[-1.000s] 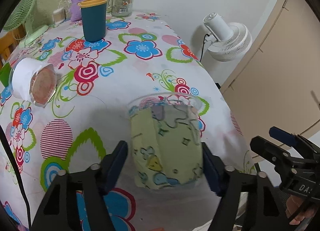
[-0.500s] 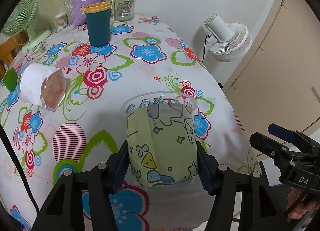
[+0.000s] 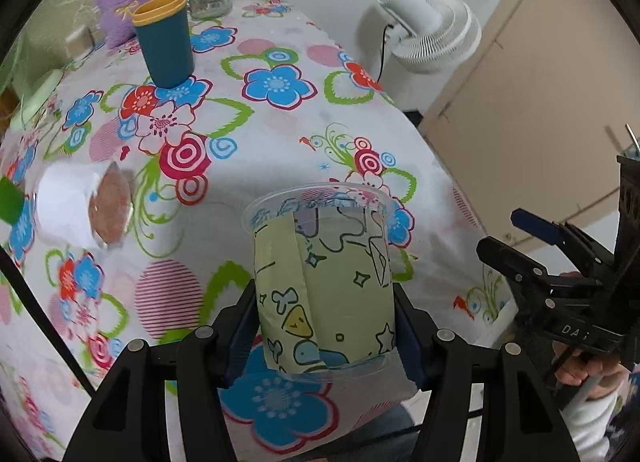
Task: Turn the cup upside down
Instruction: 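Roll the left tool to turn the cup rim-down and lower it onto the table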
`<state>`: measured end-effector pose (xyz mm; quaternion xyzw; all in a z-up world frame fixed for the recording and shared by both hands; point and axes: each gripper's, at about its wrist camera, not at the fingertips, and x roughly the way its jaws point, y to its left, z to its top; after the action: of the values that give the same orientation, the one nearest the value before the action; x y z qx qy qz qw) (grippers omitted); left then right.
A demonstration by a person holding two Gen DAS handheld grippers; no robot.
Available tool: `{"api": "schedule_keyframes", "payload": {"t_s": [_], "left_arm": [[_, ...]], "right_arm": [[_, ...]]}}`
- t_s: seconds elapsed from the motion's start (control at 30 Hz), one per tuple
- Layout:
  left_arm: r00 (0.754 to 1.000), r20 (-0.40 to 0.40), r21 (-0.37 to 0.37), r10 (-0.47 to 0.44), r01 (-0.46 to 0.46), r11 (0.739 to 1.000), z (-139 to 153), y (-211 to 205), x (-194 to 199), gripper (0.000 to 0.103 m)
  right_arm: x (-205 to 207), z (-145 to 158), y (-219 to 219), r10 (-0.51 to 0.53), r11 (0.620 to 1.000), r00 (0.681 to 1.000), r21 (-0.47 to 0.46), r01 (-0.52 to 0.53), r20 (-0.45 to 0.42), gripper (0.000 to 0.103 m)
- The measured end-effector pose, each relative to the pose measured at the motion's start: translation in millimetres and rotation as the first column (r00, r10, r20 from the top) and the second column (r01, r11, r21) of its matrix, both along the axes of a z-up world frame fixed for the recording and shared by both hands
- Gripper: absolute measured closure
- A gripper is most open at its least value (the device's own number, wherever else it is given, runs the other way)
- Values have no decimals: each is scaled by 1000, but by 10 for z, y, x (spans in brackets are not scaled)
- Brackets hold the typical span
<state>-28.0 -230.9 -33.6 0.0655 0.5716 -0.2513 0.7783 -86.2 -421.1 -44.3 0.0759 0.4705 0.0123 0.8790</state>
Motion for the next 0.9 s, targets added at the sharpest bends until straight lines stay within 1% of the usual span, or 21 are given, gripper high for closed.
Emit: {"api": "schedule_keyframes", "payload": {"t_s": [0.17,0.23,0.43,0.5,0.63,0.73,0.8,0.9], "left_arm": [[994,-93,65,-61,67,996,5,-29,108,40],[986,-143,90,-80,93,992,-7,-40,143,40],[964,-241,177,-116,161,971,26,-50,218,40],[946,-297,209,-131,198,958,21,-68,242,40],[914,-383,263,-135,249,932,-16,-119,277,40],[878,-463,288,-123,281,916,-106,-161,319,40],[859,-500,300,-112,293,908,-154,-174,346,39],[838,-538,315,-93,302,900,-253,-198,422,39]], "right_arm": [[10,-12,10,5,1000,1000,10,-5,2,19],[15,-17,9,5,1000,1000,13,-5,3,19],[23,-38,2,8,1000,1000,22,-8,3,19],[30,-45,5,9,1000,1000,28,-9,4,19],[47,-63,40,20,999,1000,44,-20,7,19],[51,-67,80,33,999,999,42,-34,11,19],[47,-70,118,49,998,999,41,-50,16,19],[32,-74,162,72,997,997,39,-73,26,19]]}}
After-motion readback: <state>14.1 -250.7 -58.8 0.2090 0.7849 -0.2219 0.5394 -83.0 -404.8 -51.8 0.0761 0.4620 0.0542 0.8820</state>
